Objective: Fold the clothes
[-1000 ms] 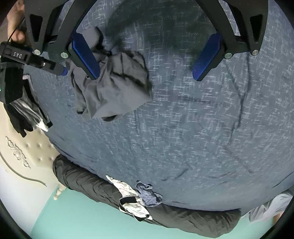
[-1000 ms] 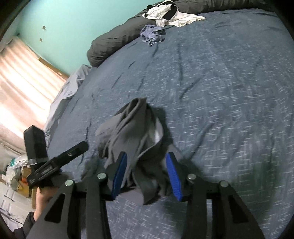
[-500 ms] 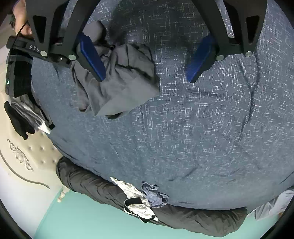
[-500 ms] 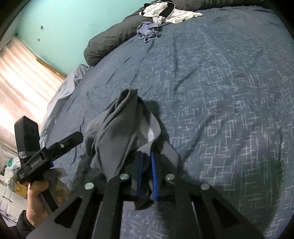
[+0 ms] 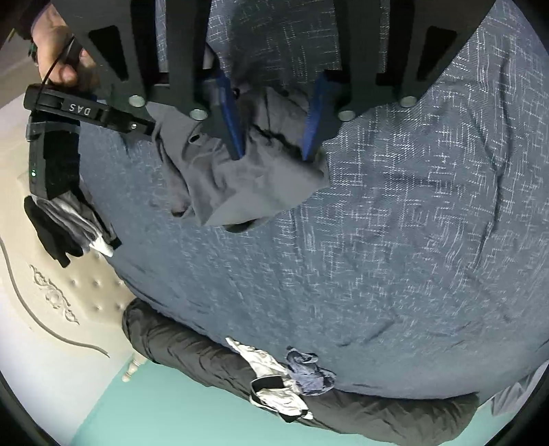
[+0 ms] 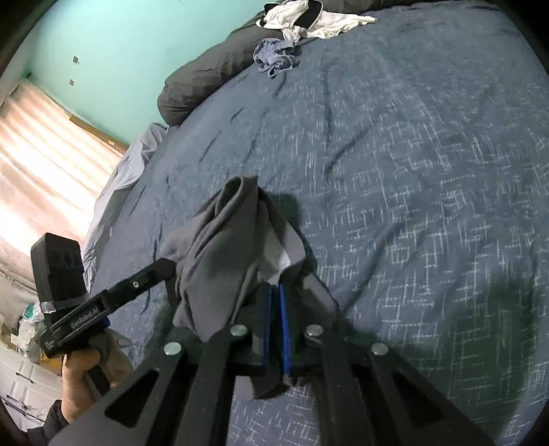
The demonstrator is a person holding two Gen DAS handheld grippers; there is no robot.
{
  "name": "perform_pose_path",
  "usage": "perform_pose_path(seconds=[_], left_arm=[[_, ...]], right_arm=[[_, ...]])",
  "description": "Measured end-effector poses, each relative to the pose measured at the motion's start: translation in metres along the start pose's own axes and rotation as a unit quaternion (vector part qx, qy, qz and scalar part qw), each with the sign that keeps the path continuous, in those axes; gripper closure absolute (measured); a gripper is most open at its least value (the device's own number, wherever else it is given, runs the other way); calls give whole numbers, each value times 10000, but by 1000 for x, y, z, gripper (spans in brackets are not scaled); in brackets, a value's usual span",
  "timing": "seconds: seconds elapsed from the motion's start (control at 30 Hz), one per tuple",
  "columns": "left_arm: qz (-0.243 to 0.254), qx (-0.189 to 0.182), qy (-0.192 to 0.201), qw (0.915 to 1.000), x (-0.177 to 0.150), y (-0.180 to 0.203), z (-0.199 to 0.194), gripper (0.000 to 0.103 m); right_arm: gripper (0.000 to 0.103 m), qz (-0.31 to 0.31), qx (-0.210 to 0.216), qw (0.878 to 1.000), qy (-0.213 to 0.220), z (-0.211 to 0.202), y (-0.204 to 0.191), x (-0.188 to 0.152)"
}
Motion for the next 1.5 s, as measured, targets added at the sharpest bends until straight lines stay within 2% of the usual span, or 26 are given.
perform_pose_path(seconds=[0.03, 0.1, 0.17, 0.33, 0.47, 0.7, 0.83, 0.93, 1.0, 1.03, 1.1, 1.13, 1.17, 1.2, 1.3, 1.5], left_arm=[[28, 3, 9, 10000, 0, 1, -1, 82], [27, 12, 54, 10000, 2, 0, -4, 86], [-15, 49, 162, 9999, 6, -5, -10, 98], [-119, 142, 432, 9989, 16, -17, -28, 99], [-203, 216, 647, 9975, 24, -27, -42, 99], [-524, 733, 943, 9915, 31, -60, -58, 99], [-583, 828, 954, 9903, 32, -66, -57, 99], [-486, 901, 808, 9915, 28, -62, -48, 99], [-363, 605, 600, 9957, 25, -47, -36, 97], [-284, 461, 508, 9972, 24, -39, -30, 92], [-37, 238, 381, 9990, 24, -15, -18, 70], [39, 109, 344, 9993, 24, -5, -13, 51], [107, -25, 314, 9994, 25, 5, -8, 44], [171, -84, 291, 9994, 25, 10, -4, 44], [433, 88, 285, 9986, 30, 20, 6, 43], [368, 225, 200, 9989, 34, 5, 17, 43]], right_arm=[[97, 6, 3, 10000, -5, 0, 1, 0], [97, 19, 10, 10000, -16, 1, 2, 0], [97, 32, 17, 10000, -27, 1, 3, -1], [99, -63, -7, 10000, 19, -1, 1, 2], [102, -128, -41, 9995, 269, -12, 1, 8], [102, 28, -275, 9976, 628, -26, 13, 18], [102, -165, -428, 9950, 885, -35, 10, 27], [102, -140, -470, 9943, 947, -37, 14, 28], [102, -54, -456, 9947, 921, -35, 19, 27], [102, -48, -438, 9949, 902, -34, 19, 26], [102, -51, -400, 9954, 865, -32, 18, 25], [102, -78, -374, 9956, 852, -31, 16, 25], [102, -97, -349, 9958, 845, -30, 15, 25], [102, -117, -319, 9960, 832, -30, 13, 25], [102, -165, -291, 9963, 793, -28, 11, 24], [102, -84, -270, 9965, 784, -27, 15, 25]])
Point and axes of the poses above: each gripper's, at about its wrist camera, not at the fingertips, and z roughly the way its jaws point, y to its right, x to its top, the point moved 5 cm from there along z, roughly the way its jaws point, and after that the axes turned 3 degrees about x, right-handed, at the moved point
